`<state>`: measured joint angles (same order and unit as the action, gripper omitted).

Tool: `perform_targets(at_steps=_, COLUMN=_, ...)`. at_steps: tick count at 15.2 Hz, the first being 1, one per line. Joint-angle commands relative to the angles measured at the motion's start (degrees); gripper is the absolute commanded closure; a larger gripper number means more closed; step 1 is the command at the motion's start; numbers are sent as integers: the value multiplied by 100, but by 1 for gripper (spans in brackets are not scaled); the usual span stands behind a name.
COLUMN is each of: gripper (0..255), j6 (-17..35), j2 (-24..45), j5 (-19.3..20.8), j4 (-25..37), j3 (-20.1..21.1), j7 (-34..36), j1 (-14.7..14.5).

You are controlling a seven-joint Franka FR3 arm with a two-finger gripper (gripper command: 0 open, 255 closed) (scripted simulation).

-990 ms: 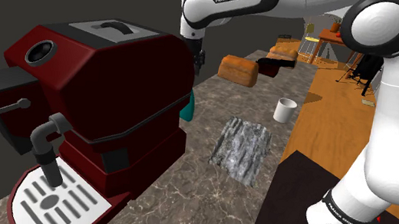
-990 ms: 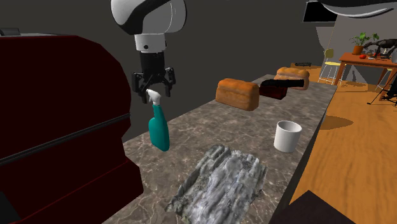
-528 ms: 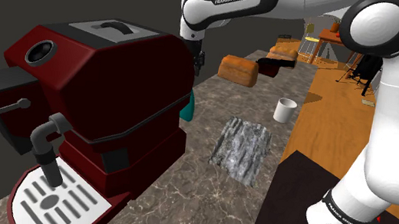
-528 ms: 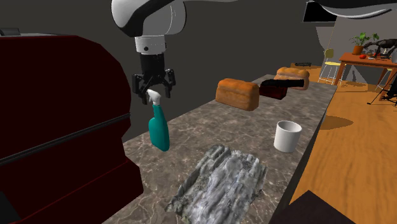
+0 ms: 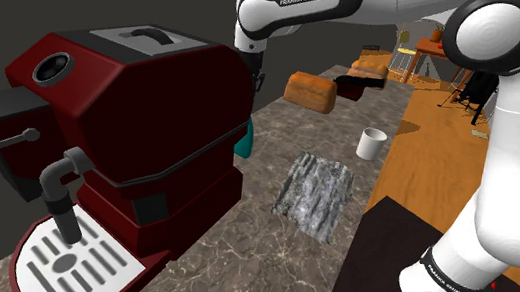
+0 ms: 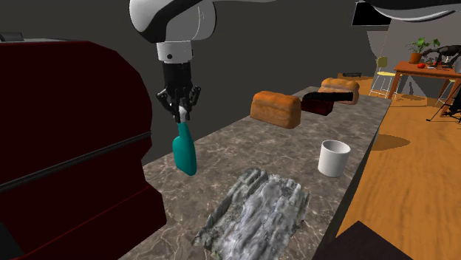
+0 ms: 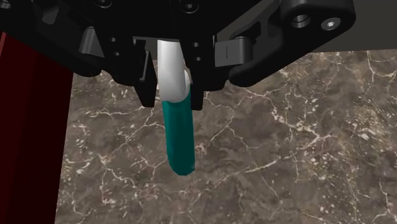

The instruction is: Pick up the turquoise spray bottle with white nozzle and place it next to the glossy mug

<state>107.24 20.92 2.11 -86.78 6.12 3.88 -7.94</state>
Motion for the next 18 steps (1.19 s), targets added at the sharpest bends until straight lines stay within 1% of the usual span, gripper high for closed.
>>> perform_targets(at_steps=1, gripper=255, j6=0, j2=0, j5=0, j4=-1, j3=0, j7=0, j1=0)
perform_targets(at_steps=2, gripper=255, j6=1, j2=1, j5=0, j4=0, j3=0, j7=0, j1=0)
perform_targets(at_steps=8, gripper=255, j6=-444, j2=-36, j5=-7, j4=407, j3=5, j7=-6, j1=-6)
perform_targets(at_steps=18, gripper=255, j6=-1245, j2=25, j5=-3, j4=1269, j3=10, j7=-9, j1=-28)
